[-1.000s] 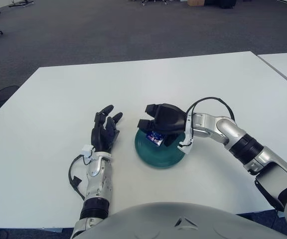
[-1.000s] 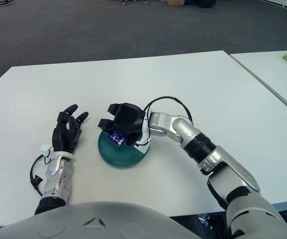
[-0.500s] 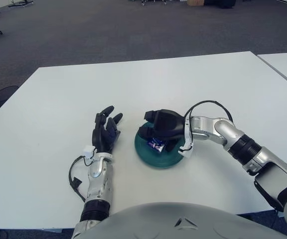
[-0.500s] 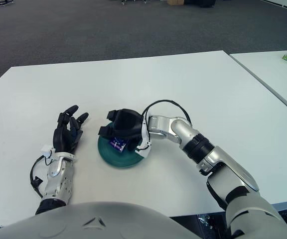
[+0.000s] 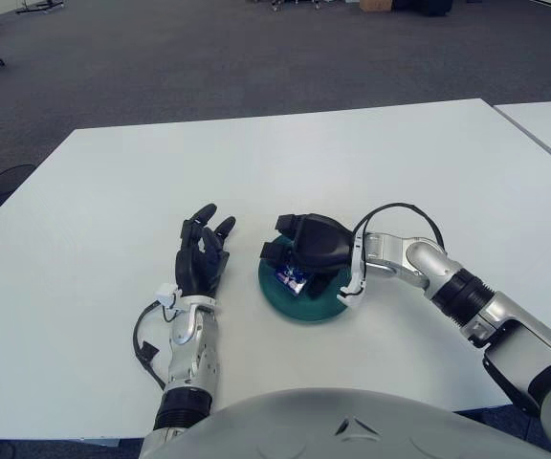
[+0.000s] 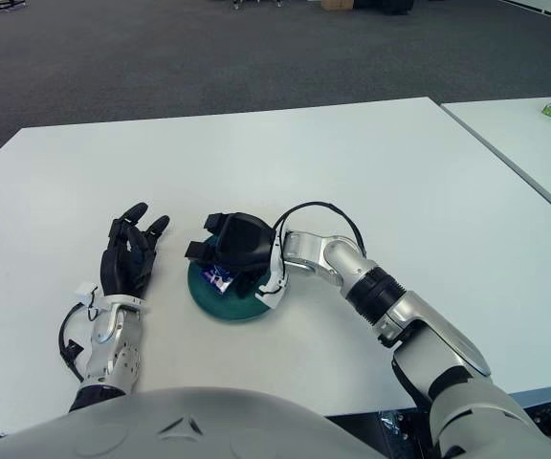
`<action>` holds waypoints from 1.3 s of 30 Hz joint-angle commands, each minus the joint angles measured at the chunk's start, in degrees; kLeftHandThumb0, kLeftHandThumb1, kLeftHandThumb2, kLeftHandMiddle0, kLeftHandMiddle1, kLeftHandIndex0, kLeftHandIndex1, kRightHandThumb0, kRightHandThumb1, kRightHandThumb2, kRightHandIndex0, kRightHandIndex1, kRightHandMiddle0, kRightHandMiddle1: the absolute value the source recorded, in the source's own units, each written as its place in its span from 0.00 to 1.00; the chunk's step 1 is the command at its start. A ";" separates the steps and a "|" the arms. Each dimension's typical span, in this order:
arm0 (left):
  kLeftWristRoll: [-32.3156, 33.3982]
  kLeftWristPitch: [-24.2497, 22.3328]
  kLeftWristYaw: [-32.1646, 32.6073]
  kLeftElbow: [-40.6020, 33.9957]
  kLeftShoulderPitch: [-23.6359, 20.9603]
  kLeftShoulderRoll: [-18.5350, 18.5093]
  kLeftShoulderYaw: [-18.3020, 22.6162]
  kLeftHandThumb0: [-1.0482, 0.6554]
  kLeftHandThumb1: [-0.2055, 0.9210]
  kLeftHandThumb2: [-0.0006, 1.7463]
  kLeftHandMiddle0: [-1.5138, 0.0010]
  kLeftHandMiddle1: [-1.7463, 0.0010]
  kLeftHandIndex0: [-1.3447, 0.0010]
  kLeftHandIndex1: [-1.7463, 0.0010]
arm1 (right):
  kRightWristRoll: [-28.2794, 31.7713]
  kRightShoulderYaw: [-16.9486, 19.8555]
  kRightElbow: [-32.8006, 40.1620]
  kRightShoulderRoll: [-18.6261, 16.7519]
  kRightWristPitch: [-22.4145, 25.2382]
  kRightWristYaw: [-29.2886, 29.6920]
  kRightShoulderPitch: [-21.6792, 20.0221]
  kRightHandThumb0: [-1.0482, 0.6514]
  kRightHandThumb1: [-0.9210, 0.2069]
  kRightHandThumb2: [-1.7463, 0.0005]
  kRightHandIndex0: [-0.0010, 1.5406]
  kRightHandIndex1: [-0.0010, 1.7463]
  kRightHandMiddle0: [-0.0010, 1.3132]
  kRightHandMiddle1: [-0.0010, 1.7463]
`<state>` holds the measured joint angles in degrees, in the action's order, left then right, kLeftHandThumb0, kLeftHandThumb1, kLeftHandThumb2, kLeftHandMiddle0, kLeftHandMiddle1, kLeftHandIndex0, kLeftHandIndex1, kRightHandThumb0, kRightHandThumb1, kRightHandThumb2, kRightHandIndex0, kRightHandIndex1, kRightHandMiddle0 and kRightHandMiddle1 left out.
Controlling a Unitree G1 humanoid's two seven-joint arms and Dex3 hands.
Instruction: Put the gum into the plate.
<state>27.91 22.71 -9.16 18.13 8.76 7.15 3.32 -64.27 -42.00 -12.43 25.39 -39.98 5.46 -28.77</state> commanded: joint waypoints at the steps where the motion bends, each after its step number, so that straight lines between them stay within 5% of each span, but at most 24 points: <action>1: 3.46 -3.50 -1.58 5.28 5.63 7.99 0.29 0.21 1.00 0.55 0.79 0.65 0.97 0.40 | -1.05 0.04 -0.15 -0.15 0.84 0.61 -0.60 0.12 0.00 0.49 0.38 1.00 0.07 0.79; 22: 4.61 -4.33 -4.12 4.47 6.33 6.82 0.55 0.19 1.00 0.58 0.79 0.73 1.00 0.42 | 3.67 0.79 -1.39 0.24 -1.26 -4.32 -1.44 0.03 0.00 0.36 0.21 0.97 0.05 0.69; 33: 3.27 -4.21 -4.25 5.83 5.81 5.88 0.96 0.20 1.00 0.58 0.79 0.78 1.00 0.46 | 6.62 1.65 -0.21 1.03 -1.81 -10.61 -1.92 0.00 0.00 0.32 0.21 0.34 0.00 0.50; 39: 2.83 -3.77 -4.73 6.40 5.57 5.69 1.35 0.20 1.00 0.57 0.79 0.79 1.00 0.47 | 7.47 2.46 0.81 1.14 -1.59 -13.05 -1.66 0.00 0.00 0.32 0.25 0.15 0.00 0.39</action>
<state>31.00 19.89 -14.03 18.01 9.19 7.16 4.12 -58.43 -40.52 -12.66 26.39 -41.93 -6.38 -29.34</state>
